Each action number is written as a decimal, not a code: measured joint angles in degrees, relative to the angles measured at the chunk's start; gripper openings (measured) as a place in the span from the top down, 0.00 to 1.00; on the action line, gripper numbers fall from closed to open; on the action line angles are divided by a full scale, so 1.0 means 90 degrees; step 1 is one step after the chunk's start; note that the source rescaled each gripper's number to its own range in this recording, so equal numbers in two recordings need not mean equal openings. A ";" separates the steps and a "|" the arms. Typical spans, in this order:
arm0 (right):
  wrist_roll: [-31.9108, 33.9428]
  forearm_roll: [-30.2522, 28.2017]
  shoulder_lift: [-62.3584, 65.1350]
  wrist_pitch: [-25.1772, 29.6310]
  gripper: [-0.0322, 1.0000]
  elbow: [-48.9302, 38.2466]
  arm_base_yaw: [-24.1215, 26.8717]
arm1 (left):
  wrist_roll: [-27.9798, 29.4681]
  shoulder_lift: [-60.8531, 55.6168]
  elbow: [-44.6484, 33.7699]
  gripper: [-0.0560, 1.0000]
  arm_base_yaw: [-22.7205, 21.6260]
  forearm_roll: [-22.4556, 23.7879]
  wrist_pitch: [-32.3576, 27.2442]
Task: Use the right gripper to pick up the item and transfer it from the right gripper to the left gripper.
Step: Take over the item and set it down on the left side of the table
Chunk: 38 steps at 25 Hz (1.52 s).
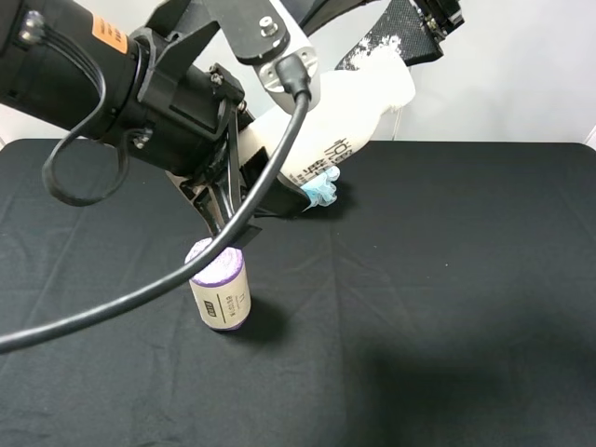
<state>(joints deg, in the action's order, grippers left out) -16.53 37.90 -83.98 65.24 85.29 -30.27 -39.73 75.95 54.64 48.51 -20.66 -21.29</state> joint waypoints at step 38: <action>0.2027 -0.4211 0.3757 0.0477 0.02 -0.0084 0.0000 | -0.0020 0.0007 0.0000 0.92 0.0000 0.0000 0.0059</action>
<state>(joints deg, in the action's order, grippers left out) 1.71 0.00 -50.17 69.53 84.53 -30.27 -39.91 76.01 54.64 48.51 -20.66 -20.76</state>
